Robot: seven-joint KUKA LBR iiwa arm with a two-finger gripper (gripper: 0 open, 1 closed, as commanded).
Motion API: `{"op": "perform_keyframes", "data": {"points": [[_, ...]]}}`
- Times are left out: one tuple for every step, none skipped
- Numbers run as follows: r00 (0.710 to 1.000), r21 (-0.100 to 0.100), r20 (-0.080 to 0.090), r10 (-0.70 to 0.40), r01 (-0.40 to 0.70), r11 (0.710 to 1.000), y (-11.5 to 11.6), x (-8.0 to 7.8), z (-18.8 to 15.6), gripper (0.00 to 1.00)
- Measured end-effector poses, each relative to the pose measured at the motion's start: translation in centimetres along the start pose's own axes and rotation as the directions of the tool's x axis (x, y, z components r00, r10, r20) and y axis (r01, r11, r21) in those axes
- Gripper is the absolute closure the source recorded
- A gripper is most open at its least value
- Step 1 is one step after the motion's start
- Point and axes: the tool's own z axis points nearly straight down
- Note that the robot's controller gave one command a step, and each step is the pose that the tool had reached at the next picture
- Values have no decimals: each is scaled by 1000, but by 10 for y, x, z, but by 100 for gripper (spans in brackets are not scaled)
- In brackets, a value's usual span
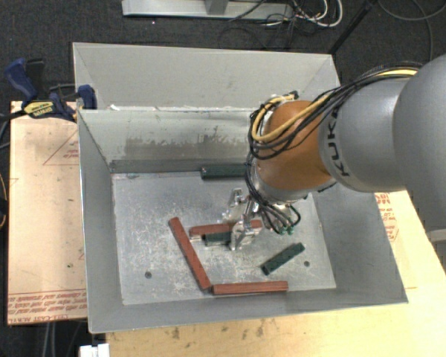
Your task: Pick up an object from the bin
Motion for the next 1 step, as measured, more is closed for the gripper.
{"op": "perform_keyframes", "data": {"points": [[1000, 2, -15, -8, 8, 1000, -6, -7, -168, 100]]}}
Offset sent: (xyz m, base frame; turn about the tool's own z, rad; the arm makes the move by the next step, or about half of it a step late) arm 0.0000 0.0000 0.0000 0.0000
